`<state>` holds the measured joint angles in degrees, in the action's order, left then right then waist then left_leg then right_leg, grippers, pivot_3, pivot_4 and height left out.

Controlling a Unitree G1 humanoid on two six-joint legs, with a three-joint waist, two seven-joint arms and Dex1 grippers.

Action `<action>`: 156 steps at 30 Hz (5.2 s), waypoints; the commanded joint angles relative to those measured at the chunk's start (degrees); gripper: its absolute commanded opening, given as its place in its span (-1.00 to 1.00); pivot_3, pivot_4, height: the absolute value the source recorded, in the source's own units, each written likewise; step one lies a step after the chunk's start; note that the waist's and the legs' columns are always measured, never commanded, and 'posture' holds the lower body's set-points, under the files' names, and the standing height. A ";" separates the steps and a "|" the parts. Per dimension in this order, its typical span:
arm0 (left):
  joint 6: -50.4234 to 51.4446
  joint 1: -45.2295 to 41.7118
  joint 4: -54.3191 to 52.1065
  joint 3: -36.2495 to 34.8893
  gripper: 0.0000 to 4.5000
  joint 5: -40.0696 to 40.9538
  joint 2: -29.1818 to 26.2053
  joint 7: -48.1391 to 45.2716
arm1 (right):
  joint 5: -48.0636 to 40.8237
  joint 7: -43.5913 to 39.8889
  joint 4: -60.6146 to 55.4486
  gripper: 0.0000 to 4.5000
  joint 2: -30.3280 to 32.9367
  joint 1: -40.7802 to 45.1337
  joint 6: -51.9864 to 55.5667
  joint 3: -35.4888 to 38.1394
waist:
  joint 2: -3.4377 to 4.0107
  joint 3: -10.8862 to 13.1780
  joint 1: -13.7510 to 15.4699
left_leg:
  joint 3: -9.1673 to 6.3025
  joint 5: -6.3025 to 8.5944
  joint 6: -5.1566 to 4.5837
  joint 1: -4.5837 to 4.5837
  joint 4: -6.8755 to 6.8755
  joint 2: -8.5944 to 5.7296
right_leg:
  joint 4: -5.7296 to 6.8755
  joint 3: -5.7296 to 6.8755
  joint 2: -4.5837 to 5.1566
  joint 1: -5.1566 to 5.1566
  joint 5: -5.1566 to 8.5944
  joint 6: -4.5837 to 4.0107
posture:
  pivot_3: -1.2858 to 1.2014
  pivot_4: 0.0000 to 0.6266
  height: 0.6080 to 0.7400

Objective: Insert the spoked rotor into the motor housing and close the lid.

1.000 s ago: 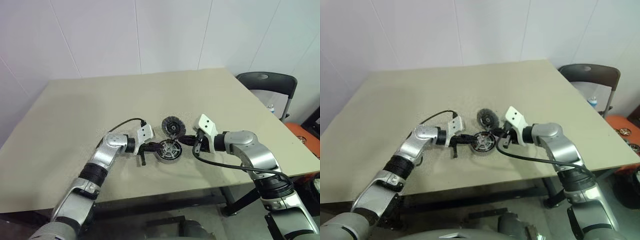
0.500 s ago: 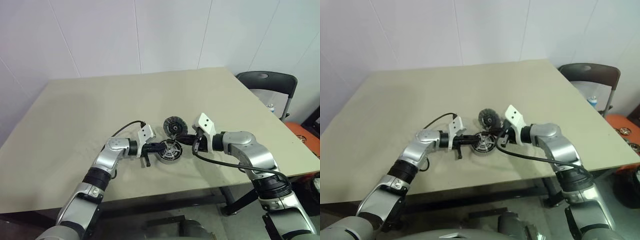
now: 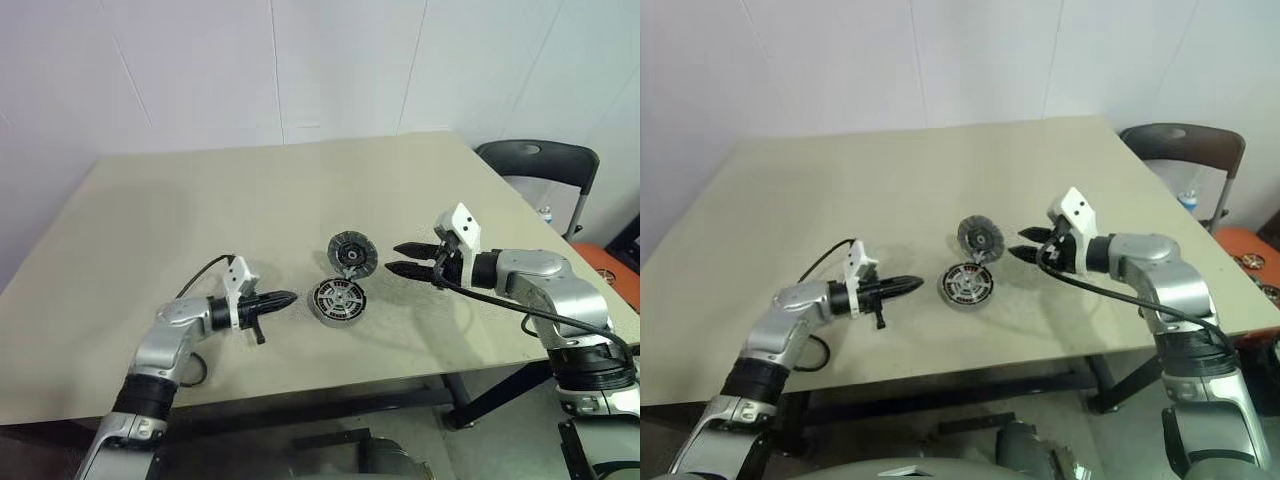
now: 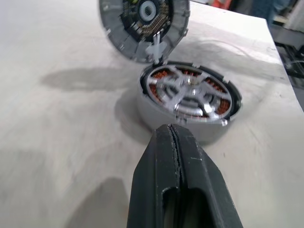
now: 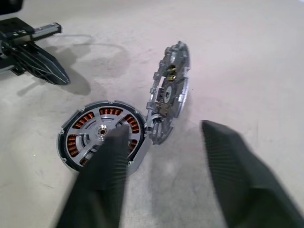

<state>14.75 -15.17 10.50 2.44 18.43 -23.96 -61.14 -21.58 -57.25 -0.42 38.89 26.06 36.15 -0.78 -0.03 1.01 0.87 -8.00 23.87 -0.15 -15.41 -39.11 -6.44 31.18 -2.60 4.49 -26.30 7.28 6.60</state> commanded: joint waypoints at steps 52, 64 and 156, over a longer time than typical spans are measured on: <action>-2.06 -1.43 -1.17 -2.89 -1.00 0.99 -0.50 8.61 | 13.95 5.82 -1.22 -0.80 -7.35 1.09 -12.99 -13.47 | -0.05 -0.09 -0.31 | 0.13 -0.03 0.07 0.12 0.01 0.02 | 0.09 0.08 0.00 0.01 -0.09 -0.13 | 0.03 -1.00 1.00; -3.42 -1.84 0.80 -2.51 -1.00 -0.03 -0.48 8.44 | 14.43 2.78 -3.02 -0.80 -4.29 -1.93 -17.44 -12.63 | -0.11 -0.14 -0.18 | 0.15 -0.05 0.09 0.14 -0.03 0.03 | 0.08 0.09 0.00 0.06 -0.13 -0.19 | 0.03 -1.00 1.00; -6.83 -1.41 6.49 1.20 -1.00 -4.74 1.52 7.18 | 19.39 1.34 12.02 -0.99 -12.39 4.57 -22.90 -14.63 | -0.14 -0.17 -0.23 | 0.32 -0.21 0.36 0.15 -0.07 0.19 | 0.05 0.15 -0.11 -0.02 -0.45 -0.48 | 0.03 -1.00 1.00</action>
<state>9.17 -16.18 17.36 3.60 13.98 -22.23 -53.96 -1.43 -55.08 13.67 25.94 30.14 13.19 -15.51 -0.17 0.85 0.63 -7.67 23.66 0.21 -15.26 -39.18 -6.26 31.24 -2.45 4.39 -26.32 6.82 6.11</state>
